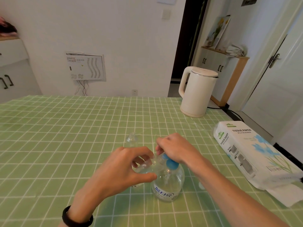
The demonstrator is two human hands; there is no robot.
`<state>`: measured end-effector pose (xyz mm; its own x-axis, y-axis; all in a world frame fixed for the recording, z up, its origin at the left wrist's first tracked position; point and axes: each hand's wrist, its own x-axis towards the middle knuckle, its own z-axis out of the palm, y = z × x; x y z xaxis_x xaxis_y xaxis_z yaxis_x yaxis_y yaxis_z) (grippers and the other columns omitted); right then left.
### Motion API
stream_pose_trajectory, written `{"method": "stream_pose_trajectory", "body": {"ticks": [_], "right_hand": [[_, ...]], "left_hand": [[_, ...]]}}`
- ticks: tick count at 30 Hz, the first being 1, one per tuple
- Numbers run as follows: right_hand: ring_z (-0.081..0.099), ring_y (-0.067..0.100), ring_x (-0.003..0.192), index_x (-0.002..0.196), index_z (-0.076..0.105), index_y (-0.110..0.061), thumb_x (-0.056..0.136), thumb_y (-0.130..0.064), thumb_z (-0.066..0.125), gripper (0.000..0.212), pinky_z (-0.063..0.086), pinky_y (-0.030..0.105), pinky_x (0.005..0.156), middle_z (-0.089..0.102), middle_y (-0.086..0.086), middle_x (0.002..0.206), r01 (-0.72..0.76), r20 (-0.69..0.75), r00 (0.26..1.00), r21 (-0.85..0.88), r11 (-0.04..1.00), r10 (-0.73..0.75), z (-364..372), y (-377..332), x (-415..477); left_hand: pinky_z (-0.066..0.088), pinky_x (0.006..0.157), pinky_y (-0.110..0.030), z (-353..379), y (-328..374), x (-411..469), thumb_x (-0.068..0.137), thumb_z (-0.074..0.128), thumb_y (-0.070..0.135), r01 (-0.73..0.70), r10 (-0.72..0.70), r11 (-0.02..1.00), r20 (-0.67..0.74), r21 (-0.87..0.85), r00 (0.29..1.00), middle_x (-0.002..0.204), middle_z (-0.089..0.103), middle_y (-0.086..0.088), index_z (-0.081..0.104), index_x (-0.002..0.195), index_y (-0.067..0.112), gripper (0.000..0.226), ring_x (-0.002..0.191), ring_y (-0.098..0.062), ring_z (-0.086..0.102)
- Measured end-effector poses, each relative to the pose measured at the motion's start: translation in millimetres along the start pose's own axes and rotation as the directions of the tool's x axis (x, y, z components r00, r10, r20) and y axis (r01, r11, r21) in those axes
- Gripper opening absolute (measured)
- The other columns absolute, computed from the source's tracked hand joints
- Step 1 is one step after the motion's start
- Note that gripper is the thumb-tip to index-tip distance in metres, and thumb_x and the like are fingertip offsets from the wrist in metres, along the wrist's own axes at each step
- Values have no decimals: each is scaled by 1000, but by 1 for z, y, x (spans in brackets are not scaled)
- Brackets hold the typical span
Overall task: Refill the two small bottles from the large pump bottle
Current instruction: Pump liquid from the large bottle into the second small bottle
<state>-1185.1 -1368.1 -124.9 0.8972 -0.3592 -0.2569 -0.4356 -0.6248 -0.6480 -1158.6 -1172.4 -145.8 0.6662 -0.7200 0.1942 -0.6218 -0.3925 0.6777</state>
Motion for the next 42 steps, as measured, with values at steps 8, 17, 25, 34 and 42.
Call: {"method": "stream_pose_trajectory", "body": {"ticks": [8,17,25,34,42], "right_hand": [[66,25,86,110,75,7,101,-36,50,50,56,53,103,79,19,117,14,-13,1000,-39,999,-14,-1,-2,-3],[75,31,99,113,76,5,102,-36,50,49,56,54,106,80,19,118,-12,-2,1000,-51,999,12,0,-5,-4],[76,32,101,94,75,0,101,-38,51,45,59,45,99,81,10,109,-4,-19,1000,-93,996,2,-3,-7,-5],[75,33,112,110,78,-2,101,-36,49,45,56,50,105,80,13,115,-33,13,999,-102,994,35,-2,-9,-8],[76,31,95,88,72,-2,102,-38,50,44,60,45,94,80,10,101,5,-30,1000,-112,994,-8,-3,-6,-5]], "left_hand": [[55,82,-18,0,0,-1,75,85,50,-6,6,1000,-8,3,1000,97,75,27,72,106,37,36,94,8,69],[55,82,-18,0,-1,0,75,83,51,-10,9,1000,4,19,1000,96,76,25,73,106,37,36,93,7,70],[56,81,-17,0,1,-1,71,80,57,-13,13,1000,-19,-6,1000,95,74,27,72,104,38,39,92,8,69],[55,82,-16,1,0,0,75,84,52,-12,12,999,1,40,1000,96,75,28,73,107,38,37,94,10,69],[55,81,-16,1,1,-1,73,83,53,-6,6,1000,-17,15,1000,95,75,27,72,105,38,37,94,10,69]]}}
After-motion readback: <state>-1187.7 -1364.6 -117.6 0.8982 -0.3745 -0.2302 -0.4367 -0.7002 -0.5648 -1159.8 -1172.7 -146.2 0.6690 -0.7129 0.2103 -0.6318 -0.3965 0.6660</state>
